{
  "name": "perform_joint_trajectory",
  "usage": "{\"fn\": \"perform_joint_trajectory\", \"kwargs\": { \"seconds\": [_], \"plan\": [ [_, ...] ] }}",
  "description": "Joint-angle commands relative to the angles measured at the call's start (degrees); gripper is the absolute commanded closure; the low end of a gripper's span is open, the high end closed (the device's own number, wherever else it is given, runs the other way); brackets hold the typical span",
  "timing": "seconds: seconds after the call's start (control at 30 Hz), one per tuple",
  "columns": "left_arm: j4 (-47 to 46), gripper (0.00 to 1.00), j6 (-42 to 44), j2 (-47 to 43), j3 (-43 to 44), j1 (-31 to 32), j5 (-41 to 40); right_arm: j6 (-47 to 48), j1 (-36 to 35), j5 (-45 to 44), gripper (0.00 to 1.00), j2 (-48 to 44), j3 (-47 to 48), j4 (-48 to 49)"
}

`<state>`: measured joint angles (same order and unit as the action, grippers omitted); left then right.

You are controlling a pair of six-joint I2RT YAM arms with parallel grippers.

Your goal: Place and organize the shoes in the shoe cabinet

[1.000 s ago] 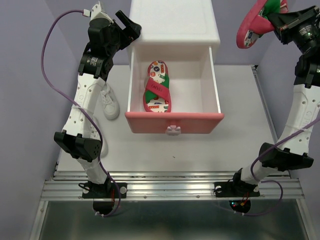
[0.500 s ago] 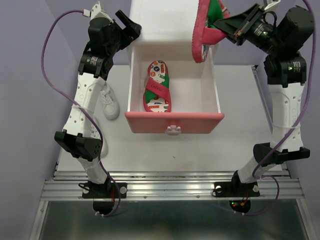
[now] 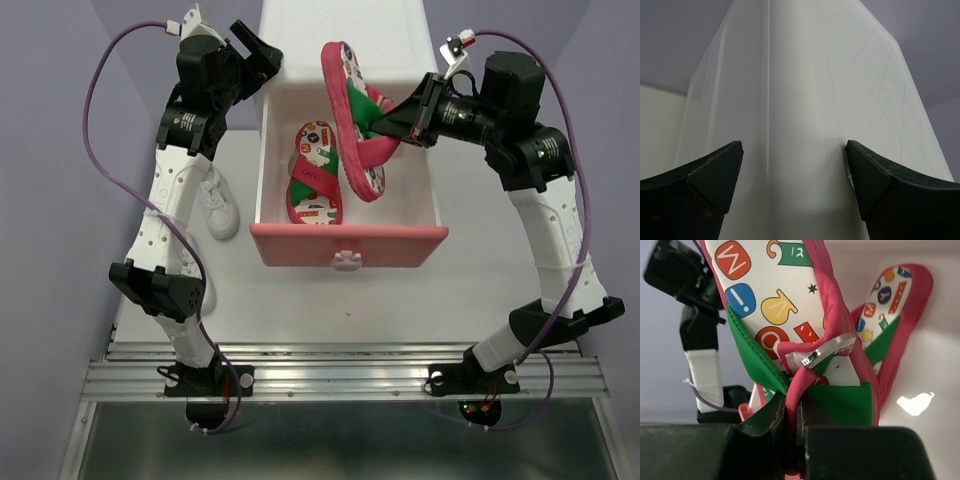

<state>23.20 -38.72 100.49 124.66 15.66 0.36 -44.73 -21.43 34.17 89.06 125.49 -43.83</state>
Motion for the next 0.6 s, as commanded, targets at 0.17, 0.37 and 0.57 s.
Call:
{"fn": "perform_joint_trajectory", "kwargs": {
  "seconds": [0.17, 0.37, 0.57],
  "plan": [
    [13.5, 0.06, 2.9, 6.0, -2.3, -0.9, -5.3, 8.6, -2.6, 3.3, 0.99, -5.9, -5.7, -3.5],
    [13.4, 0.06, 2.2, 5.9, -2.8, -0.9, -5.5, 12.2, -2.6, -0.2, 0.99, -5.7, -6.0, -10.2],
    [13.6, 0.06, 2.1, 5.7, -2.6, -0.9, -6.0, 13.3, -3.8, -8.7, 0.99, -3.5, -3.6, -14.6]
  ]
}}
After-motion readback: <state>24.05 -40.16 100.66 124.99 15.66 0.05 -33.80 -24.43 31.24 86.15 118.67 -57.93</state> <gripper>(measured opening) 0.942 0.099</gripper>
